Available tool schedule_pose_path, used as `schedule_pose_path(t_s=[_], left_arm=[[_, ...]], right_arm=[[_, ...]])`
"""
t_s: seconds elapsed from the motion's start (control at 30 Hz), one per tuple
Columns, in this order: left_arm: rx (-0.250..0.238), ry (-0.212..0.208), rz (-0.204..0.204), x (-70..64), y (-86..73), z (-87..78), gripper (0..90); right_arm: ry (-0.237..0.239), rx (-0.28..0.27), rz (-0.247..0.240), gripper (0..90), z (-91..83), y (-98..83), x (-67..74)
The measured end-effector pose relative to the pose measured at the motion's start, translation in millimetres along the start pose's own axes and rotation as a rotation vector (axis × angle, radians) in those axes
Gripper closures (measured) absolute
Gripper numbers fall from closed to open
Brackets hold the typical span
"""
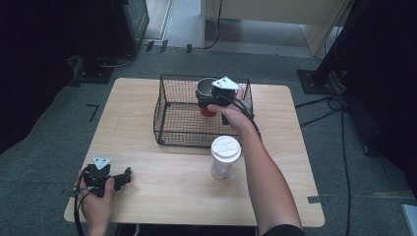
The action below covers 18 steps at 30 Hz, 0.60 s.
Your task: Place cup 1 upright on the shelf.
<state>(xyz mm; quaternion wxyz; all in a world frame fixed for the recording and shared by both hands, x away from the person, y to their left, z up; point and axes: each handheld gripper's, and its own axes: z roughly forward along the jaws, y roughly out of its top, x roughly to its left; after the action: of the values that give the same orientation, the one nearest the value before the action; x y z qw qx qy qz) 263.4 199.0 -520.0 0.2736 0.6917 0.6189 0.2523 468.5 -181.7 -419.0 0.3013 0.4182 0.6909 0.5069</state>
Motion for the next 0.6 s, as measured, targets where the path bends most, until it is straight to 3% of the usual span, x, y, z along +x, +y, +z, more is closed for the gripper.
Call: schedule_pose_path(t_s=[0.37, 0.6], left_arm=[[-0.001, 0.000, 0.000, 0.0, 0.0, 0.0, 0.0], [0.000, 0.000, 0.000, 0.0, 0.0, 0.0, 0.0]], right_arm=[[0.065, 0.079, -0.025, 6.5, 10.4, -14.6, 5.0], [0.079, 0.116, -0.002, 6.5, 10.8, -17.0, 6.1]])
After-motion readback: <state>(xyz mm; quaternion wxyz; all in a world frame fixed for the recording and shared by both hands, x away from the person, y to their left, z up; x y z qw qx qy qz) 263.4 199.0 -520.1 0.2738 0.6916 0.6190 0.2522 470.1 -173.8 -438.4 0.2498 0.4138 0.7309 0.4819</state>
